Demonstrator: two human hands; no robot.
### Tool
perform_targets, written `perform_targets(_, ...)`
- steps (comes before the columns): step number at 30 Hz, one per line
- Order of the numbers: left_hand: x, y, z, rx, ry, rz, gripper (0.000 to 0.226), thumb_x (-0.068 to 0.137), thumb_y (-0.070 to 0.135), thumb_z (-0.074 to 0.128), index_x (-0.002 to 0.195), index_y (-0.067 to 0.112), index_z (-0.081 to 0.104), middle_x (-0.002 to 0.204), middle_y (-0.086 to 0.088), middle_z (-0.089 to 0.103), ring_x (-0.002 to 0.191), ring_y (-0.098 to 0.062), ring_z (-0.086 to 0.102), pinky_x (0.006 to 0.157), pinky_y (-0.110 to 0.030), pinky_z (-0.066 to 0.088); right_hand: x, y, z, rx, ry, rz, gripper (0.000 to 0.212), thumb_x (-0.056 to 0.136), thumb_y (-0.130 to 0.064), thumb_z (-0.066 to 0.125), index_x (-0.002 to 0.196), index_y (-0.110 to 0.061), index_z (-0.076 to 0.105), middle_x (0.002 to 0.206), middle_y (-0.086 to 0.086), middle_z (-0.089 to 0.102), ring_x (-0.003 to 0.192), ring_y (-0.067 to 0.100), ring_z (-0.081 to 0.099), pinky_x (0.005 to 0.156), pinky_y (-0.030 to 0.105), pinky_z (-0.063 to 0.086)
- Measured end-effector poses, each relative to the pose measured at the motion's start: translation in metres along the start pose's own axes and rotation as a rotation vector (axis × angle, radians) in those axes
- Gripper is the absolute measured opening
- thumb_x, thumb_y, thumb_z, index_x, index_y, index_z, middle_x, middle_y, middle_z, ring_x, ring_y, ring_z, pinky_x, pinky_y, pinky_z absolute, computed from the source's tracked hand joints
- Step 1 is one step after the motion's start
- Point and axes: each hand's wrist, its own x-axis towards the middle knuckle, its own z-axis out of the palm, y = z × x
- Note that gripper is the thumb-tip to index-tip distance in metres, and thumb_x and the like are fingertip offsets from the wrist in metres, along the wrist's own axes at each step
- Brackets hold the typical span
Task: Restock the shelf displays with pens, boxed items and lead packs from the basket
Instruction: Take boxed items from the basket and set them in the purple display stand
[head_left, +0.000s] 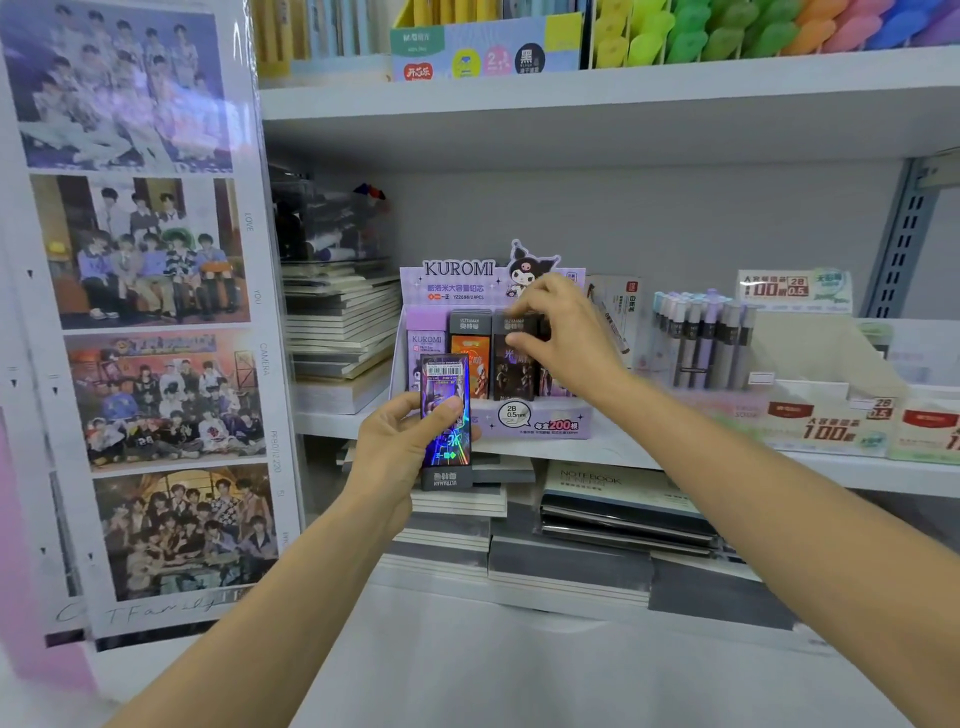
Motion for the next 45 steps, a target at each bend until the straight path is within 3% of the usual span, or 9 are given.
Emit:
perform_targets(6, -0.007, 0.001, 0.009, 0.029, -0.040, 0.022, 0.027, 0.078, 0.017, 0.075, 0.104, 0.012, 0.068, 0.091, -0.011, 0.076, 0.074, -0.024, 0.075, 0.057, -0.026, 0.058, -0.007, -0.007, -0.011, 0.160, 0.047, 0.009, 0.029, 0.092, -0.028, 0.063, 0.120, -0.019, 0.065, 0.123, 0.000, 0.053, 0.112, 0.012, 0.049, 0.096, 0.028, 0.041)
perform_targets(13, -0.014, 0.004, 0.031, 0.265, -0.205, 0.014, 0.024, 0.076, 0.014, 0.078, 0.099, 0.013, 0.072, 0.091, -0.007, 0.077, 0.078, -0.024, 0.074, 0.063, -0.027, 0.056, -0.031, -0.018, -0.029, 0.521, -0.441, 0.041, 0.018, 0.089, -0.014, 0.069, 0.106, -0.016, 0.073, 0.100, -0.003, 0.073, 0.092, 0.005, 0.067, 0.085, 0.025, 0.055)
perform_targets(18, -0.013, 0.016, 0.030, 0.096, -0.062, -0.044, 0.037, 0.074, 0.004, 0.078, 0.108, 0.007, 0.065, 0.095, -0.013, 0.076, 0.078, -0.023, 0.074, 0.063, -0.024, 0.059, -0.043, -0.003, -0.047, 0.700, -0.111, 0.190, 0.010, 0.086, -0.010, 0.071, 0.092, -0.018, 0.073, 0.085, -0.003, 0.073, 0.077, 0.005, 0.067, 0.068, 0.015, 0.053)
perform_targets(24, -0.014, 0.019, 0.043, 0.035, 0.079, 0.146, 0.042, 0.080, 0.001, 0.074, 0.117, 0.007, 0.057, 0.084, -0.007, 0.073, 0.075, -0.019, 0.068, 0.071, -0.028, 0.056, -0.074, 0.001, -0.045, 0.672, -0.416, 0.215, 0.007, 0.088, -0.019, 0.070, 0.090, -0.013, 0.066, 0.087, 0.000, 0.073, 0.079, 0.012, 0.070, 0.069, 0.022, 0.055)
perform_targets(30, -0.019, 0.007, 0.060, 0.326, -0.043, 0.263, 0.043, 0.078, 0.012, 0.080, 0.112, 0.019, 0.054, 0.076, 0.000, 0.075, 0.075, -0.012, 0.072, 0.065, -0.018, 0.051, -0.071, -0.010, -0.045, 0.530, -0.179, 0.052, 0.026, 0.092, -0.015, 0.064, 0.116, -0.023, 0.065, 0.100, -0.004, 0.069, 0.088, 0.018, 0.066, 0.080, 0.032, 0.056)
perform_targets(34, -0.011, -0.007, 0.052, 0.889, -0.059, 0.525, 0.045, 0.088, 0.030, 0.070, 0.127, 0.025, 0.049, 0.122, 0.006, 0.065, 0.116, -0.010, 0.057, 0.096, -0.028, 0.043, -0.060, -0.002, -0.058, 0.498, 0.066, 0.125, 0.019, 0.092, -0.008, 0.060, 0.107, -0.021, 0.062, 0.098, -0.009, 0.065, 0.093, 0.010, 0.064, 0.081, 0.026, 0.055)
perform_targets(37, -0.003, -0.023, 0.042, 1.447, -0.117, 0.627, 0.064, 0.095, 0.035, 0.058, 0.150, 0.022, 0.029, 0.154, 0.004, 0.036, 0.146, -0.016, 0.024, 0.119, -0.039, 0.017, -0.046, 0.008, -0.068, 0.512, 0.262, 0.187, 0.015, 0.096, -0.007, 0.055, 0.106, -0.019, 0.055, 0.105, -0.001, 0.063, 0.100, 0.016, 0.062, 0.086, 0.033, 0.056)
perform_targets(39, 0.001, -0.033, 0.037, 1.608, -0.135, 0.672, 0.069, 0.095, 0.033, 0.055, 0.153, 0.023, 0.019, 0.156, 0.005, 0.031, 0.145, -0.014, 0.025, 0.121, -0.041, 0.011, -0.039, 0.015, -0.066, 0.440, 0.283, 0.191, 0.014, 0.097, -0.008, 0.053, 0.108, -0.016, 0.054, 0.108, 0.002, 0.063, 0.101, 0.017, 0.061, 0.089, 0.038, 0.054)
perform_targets(45, 0.005, -0.041, 0.035, 1.648, -0.052, 0.801, 0.066, 0.083, 0.015, 0.066, 0.144, 0.017, 0.042, 0.130, -0.001, 0.057, 0.122, -0.023, 0.051, 0.111, -0.043, 0.032, -0.035, 0.024, -0.041, 0.298, 0.188, 0.138, 0.017, 0.095, -0.006, 0.056, 0.110, -0.013, 0.059, 0.100, -0.009, 0.062, 0.094, 0.009, 0.060, 0.086, 0.029, 0.054)
